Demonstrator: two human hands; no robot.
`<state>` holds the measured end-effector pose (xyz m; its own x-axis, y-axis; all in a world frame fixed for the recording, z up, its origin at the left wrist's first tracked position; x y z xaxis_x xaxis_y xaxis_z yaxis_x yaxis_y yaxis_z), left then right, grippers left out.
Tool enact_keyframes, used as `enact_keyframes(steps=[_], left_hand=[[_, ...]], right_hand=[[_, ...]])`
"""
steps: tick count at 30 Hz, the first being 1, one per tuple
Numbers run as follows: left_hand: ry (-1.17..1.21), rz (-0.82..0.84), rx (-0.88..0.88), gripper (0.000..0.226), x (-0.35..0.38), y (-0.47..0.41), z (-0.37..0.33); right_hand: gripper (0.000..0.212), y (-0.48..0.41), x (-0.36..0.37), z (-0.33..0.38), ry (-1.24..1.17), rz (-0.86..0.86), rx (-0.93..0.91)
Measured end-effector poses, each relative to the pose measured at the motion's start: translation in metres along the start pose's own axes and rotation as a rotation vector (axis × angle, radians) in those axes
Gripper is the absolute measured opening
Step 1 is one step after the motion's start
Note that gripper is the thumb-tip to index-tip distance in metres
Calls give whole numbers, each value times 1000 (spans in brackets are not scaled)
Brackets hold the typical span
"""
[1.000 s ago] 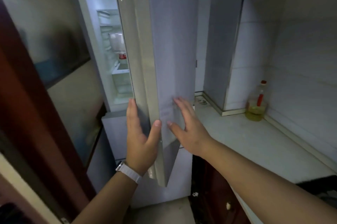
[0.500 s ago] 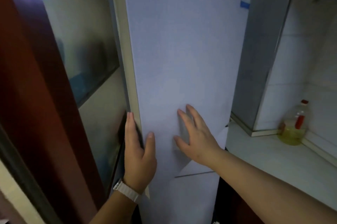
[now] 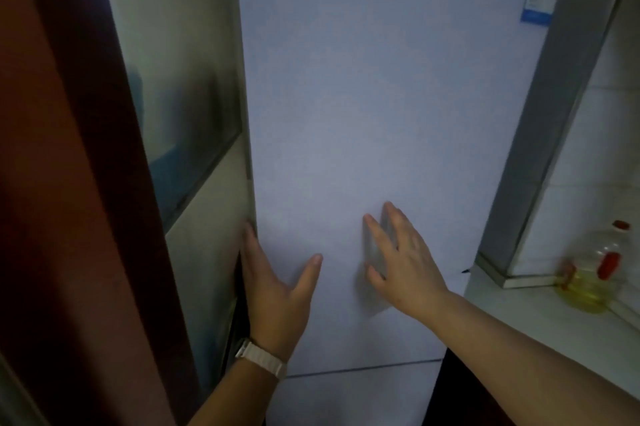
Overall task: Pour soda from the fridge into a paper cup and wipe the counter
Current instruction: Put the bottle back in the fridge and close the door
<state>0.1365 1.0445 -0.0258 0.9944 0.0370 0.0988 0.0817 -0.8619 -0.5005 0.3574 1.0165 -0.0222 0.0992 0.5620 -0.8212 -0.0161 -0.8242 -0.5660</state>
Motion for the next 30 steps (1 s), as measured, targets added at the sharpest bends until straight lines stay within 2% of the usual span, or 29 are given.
enact_keyframes(steps=[3,8,14,18,23,30], left_hand=[[-23,-59,-41,117,4,-21,13],[-118,-132,35,118,8,-57,27],[-275,-147,104,135,13,-91,47],[-299,-189,150,123,17,-109,55],[-307,-193,155,105,20,-137,73],[-349,-202,134,101,27,-155,92]], right_hand=[[94,-13,15,0,24,-55,-36],[88,-34,41,-4,76,-160,-116],[74,-59,63,-20,173,-294,-248],[72,-73,75,-30,207,-322,-316],[75,-89,89,-30,208,-326,-312],[71,-100,102,-37,207,-300,-320]])
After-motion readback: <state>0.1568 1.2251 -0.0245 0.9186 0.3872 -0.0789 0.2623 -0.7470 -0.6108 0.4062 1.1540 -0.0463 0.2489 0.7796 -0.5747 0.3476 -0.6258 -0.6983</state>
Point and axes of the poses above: each hand's wrist, its own y-axis away from the middle knuckle, its own x-axis out of the palm, z = x × y, the point moved 4 cm from there along -y, towards the middle knuckle, and after that the axes turned 8 degrees about y, right-handed, at the moved point
